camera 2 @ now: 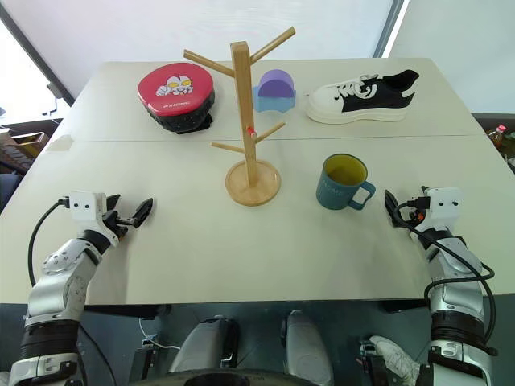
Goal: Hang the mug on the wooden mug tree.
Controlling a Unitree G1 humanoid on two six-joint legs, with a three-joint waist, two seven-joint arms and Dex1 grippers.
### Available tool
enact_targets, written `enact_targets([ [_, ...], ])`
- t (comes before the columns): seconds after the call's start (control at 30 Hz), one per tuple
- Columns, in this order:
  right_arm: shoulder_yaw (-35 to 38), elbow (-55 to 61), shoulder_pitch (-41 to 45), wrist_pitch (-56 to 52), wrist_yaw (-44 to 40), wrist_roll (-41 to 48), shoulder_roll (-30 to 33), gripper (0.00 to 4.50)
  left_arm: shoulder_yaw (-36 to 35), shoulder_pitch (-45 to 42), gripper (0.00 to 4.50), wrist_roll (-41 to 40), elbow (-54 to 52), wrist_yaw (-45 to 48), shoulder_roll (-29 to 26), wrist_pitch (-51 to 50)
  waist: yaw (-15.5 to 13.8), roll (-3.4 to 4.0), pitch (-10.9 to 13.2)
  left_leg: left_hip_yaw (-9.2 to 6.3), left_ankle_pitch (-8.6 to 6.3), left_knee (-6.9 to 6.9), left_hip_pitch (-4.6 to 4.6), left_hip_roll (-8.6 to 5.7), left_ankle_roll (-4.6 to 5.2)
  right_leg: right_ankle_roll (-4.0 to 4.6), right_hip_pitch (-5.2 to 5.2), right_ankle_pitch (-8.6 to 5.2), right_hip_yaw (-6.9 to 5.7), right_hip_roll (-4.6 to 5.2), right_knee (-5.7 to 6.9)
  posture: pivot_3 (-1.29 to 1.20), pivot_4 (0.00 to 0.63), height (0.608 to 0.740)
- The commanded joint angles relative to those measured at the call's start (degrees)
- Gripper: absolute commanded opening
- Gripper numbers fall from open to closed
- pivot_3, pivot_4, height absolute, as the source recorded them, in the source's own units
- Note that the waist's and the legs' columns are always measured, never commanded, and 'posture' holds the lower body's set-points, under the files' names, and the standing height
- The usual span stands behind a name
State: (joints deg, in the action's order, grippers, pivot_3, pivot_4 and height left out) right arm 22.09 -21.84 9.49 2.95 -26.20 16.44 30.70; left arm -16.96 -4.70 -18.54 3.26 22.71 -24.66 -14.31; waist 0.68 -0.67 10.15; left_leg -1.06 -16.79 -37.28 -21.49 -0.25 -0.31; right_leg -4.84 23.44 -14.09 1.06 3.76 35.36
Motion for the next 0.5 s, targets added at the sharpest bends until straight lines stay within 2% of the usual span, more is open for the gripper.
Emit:
enact_targets([
  [0.03,0.55,0.59,0.25,1.15,0.2,-0.11,0.31,4.45,-0.2,-0.53,4.5,0.03,-2.41,0.11,-0.22,0.7,-0.01,0.0,0.0,0.0,0.0,0.0,0.0,0.0,0.0,0.0,0.0,0.0,0.0,0.0,0.0,0.0,0.15,0.735],
  [0.5,1.35,5.11,-3.39,-0.03,0.28,0.83,0.57,4.45,1.21,-0.81,4.5,0.03,-3.72,1.7,-0.24,0.75,-0.03,0.0,0.0,0.02,0.0,-0.01,0.01,-0.01,0.0,-0.03,0.0,0.02,0.01,-0.01,0.01,0.0,0.15,0.735],
])
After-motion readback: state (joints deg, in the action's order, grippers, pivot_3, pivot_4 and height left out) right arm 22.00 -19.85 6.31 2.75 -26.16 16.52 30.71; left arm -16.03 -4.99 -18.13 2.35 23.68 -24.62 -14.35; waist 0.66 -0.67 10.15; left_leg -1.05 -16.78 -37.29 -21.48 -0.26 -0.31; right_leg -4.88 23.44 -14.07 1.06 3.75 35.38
